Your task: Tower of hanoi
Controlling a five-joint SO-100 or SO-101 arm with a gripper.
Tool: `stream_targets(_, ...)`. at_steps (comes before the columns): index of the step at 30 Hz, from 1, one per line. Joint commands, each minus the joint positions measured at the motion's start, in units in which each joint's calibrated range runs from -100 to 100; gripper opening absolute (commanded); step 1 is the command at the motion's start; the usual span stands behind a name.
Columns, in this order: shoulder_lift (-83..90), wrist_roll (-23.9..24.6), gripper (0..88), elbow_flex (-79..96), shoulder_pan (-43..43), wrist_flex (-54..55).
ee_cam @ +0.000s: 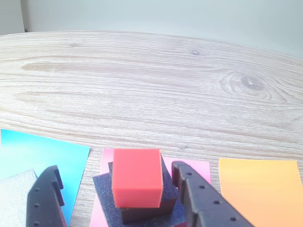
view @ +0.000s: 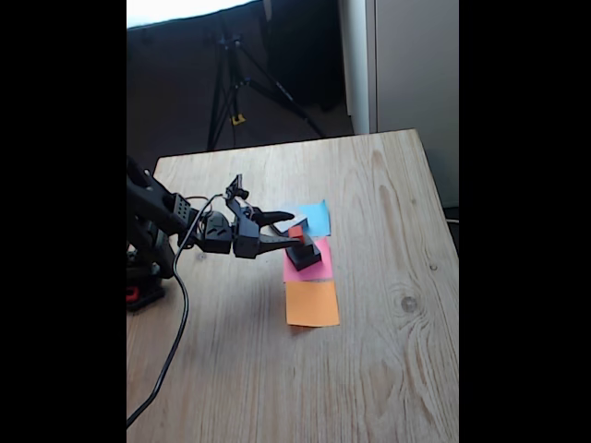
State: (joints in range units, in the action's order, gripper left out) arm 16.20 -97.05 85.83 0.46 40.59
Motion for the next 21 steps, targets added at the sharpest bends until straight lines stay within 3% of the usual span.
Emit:
stream_targets(1,0.37,-1.28,23.8,-1.47,-0.59,0.97)
stream_targets(21,-0.08,-2.62,17.6,-1.56,-1.51,0.48)
